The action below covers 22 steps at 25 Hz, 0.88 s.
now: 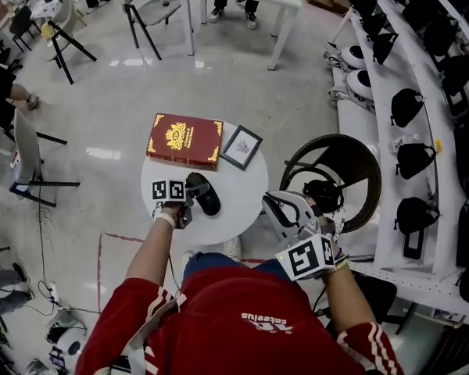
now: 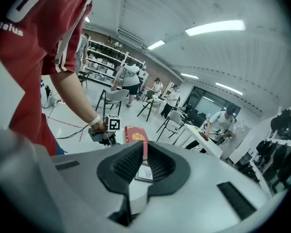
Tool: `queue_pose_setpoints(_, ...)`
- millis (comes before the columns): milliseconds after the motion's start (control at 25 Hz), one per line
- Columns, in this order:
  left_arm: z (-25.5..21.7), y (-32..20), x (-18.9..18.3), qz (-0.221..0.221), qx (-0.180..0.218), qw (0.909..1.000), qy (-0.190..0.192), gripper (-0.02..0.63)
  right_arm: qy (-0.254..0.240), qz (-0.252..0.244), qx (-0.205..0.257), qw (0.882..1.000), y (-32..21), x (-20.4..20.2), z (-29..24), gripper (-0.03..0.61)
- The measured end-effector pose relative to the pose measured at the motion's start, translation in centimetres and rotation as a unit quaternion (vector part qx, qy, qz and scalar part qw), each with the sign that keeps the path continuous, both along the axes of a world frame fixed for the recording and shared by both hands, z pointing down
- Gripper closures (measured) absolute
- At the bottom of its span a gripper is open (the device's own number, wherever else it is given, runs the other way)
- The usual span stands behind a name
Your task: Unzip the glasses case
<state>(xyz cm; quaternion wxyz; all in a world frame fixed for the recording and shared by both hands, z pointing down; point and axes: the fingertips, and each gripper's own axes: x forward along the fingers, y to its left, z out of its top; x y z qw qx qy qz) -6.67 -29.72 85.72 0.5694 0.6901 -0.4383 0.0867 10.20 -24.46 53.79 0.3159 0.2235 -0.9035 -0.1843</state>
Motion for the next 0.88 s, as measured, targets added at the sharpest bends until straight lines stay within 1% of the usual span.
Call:
queue_pose_setpoints(120,-1.5,0.8,-0.6,0.005,0.014,0.9999,-0.001,0.224,0.001,0.008,0.005,1.000,0.3,-0.5,-0.6,0.560)
queue_pose_setpoints(240,-3.6,1.5,-1.8,0.011,0.041,0.9987,-0.028,0.224,-0.006,0.012,0.014,1.000,0.6,-1.4,-2.0,0.560)
queue_pose_setpoints(320,-5.4,1.9,-2.2,0.022,0.061,0.9971,-0.041,0.224,-0.014,0.015,0.019,1.000,0.9,-2.0,-3.0,0.560)
queue_pose_setpoints(440,-9.1,1.9,-2.3,0.030,0.101,0.9935,-0.044,0.224,-0.030,0.022,0.022,0.999,1.0,-2.7,-4.5,0.560)
queue_pose_setpoints(680,-17.7,2.5,-1.9,0.056,0.183,0.9796,-0.062,0.224,-0.063,0.029,0.026,0.997,2.1,-4.4,-7.5,0.560)
queue_pose_setpoints(760,-20.8,2.8,-1.5,0.062,0.210,0.9740,-0.057,0.224,-0.073,0.032,0.029,0.996,2.4,-4.8,-8.5,0.560)
queue_pose_setpoints(880,-25.3,2.9,-0.9,0.066,0.251,0.9649,-0.041,0.225,-0.091,0.041,0.028,0.995,2.5,-5.1,-9.6,0.560)
